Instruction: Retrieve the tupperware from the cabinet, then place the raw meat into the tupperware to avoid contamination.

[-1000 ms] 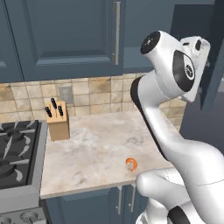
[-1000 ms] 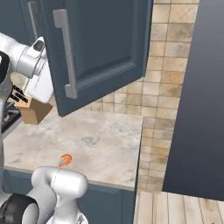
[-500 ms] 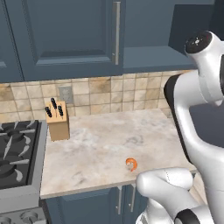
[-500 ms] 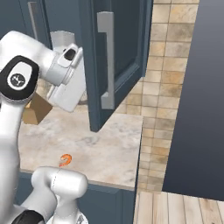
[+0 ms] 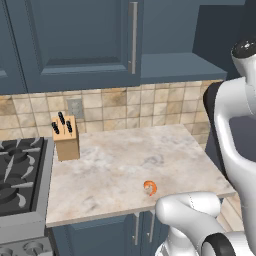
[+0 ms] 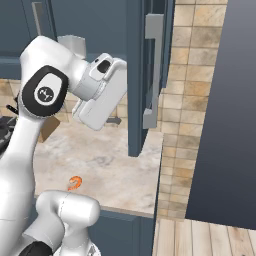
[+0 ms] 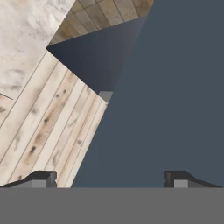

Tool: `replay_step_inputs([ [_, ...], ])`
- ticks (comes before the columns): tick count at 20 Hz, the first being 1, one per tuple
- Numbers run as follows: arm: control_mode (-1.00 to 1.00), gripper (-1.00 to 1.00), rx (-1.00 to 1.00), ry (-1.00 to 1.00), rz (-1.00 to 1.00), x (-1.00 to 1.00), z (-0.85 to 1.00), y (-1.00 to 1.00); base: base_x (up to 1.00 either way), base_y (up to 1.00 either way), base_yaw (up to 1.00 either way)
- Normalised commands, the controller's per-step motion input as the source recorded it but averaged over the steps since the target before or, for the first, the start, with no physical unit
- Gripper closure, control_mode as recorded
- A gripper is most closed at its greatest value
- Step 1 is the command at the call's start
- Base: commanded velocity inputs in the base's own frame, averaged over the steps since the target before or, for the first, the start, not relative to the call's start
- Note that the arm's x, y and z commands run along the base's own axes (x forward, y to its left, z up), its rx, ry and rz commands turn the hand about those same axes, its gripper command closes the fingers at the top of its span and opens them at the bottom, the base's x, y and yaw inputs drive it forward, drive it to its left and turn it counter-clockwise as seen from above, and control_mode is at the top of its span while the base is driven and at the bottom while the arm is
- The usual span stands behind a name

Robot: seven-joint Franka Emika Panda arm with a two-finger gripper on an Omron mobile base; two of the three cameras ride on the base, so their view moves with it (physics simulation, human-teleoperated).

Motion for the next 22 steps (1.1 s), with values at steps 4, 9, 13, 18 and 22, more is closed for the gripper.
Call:
replay_step_inputs([
  [4,-1.00,-1.00,0.06,0.00,0.01,0.08,-0.04,-0.42,0.00,0.00,0.00],
  [9,-1.00,-1.00,-0.02,-0.02,0.00,-0.05,0.02,0.32,0.00,0.00,0.00],
  [13,-1.00,-1.00,-0.08,-0.08,0.00,-0.04,0.05,0.80,0.00,0.00,0.00],
  [18,-1.00,-1.00,-0.01,-0.11,-0.06,0.19,0.00,0.86,0.00,0.00,0.00],
  [22,-1.00,-1.00,0.12,-0.21,-0.24,0.32,0.00,0.40,0.00,0.00,0.00],
])
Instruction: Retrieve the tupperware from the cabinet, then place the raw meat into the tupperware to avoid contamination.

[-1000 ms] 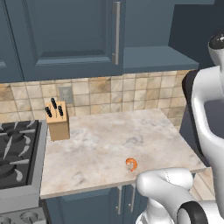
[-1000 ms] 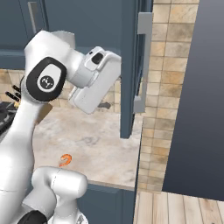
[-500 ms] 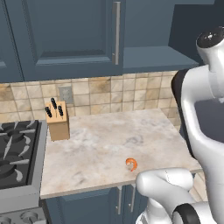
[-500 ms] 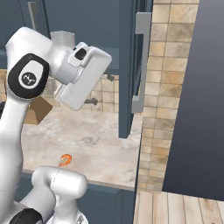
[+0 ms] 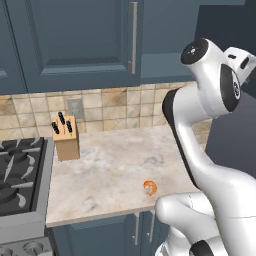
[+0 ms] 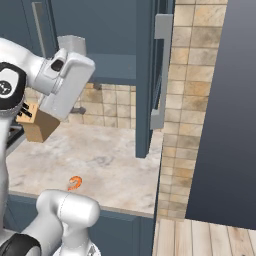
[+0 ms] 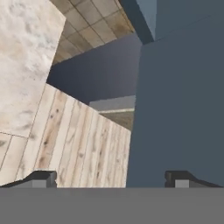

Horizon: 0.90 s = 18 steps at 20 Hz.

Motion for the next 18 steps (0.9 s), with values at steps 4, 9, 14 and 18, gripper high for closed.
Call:
replay_step_inputs([
  [4,-1.00,-1.00,0.24,-0.16,-0.32,0.29,-0.11,0.07,0.00,0.00,0.00],
  [9,-1.00,-1.00,0.32,-0.16,-0.34,-0.05,-0.20,0.03,0.00,0.00,0.00],
  [14,-1.00,-1.00,0.37,-0.22,-0.18,-0.18,-0.24,0.37,0.00,0.00,0.00],
  [18,-1.00,-1.00,0.21,-0.35,-0.14,-0.25,0.06,0.53,0.00,0.00,0.00],
])
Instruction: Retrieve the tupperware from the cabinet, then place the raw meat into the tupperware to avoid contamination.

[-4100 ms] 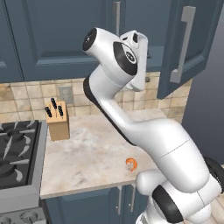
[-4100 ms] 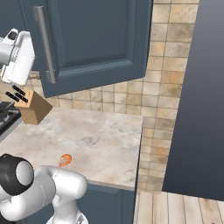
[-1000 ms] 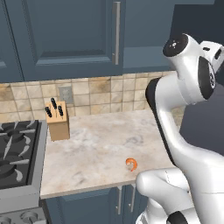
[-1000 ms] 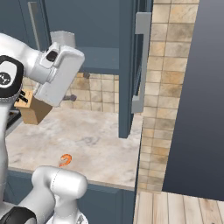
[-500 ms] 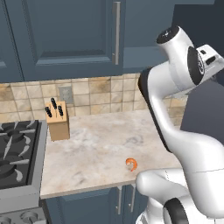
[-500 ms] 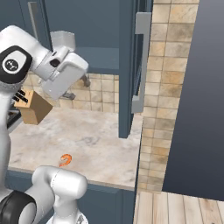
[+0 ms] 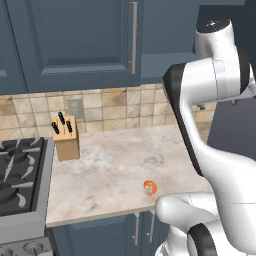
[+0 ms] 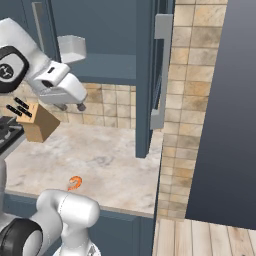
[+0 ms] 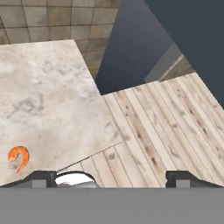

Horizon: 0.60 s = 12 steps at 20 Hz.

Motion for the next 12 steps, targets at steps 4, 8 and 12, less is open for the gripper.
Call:
replay_step_inputs([
  [4,-1.00,-1.00,0.00,-0.33,0.00,-0.09,0.52,0.57,0.00,0.00,0.00],
  [8,-1.00,-1.00,0.02,-0.27,0.10,0.00,0.62,0.47,0.00,0.00,0.00],
  [12,-1.00,-1.00,0.11,-0.26,0.10,0.02,0.57,0.44,0.00,0.00,0.00],
])
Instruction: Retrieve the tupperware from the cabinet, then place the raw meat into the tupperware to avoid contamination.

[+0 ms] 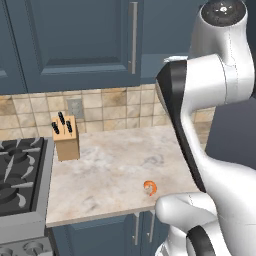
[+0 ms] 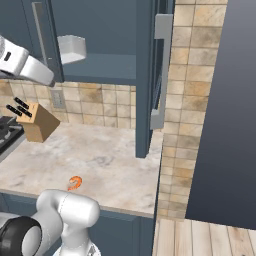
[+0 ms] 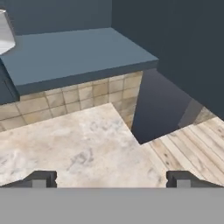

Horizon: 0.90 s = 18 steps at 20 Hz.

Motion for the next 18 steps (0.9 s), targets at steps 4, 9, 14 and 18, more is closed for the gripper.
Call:
replay_step_inputs([
  [4,-1.00,-1.00,0.20,-0.21,0.12,0.16,0.46,0.51,0.00,0.00,0.00],
  [9,-1.00,-1.00,0.15,-0.20,0.14,0.10,0.28,0.50,0.00,0.00,0.00],
  [14,-1.00,-1.00,0.00,-0.17,0.21,0.17,0.13,0.40,0.00,0.00,0.00],
  [18,-1.00,-1.00,-0.05,-0.07,0.13,0.27,0.00,0.18,0.00,0.00,0.00],
])
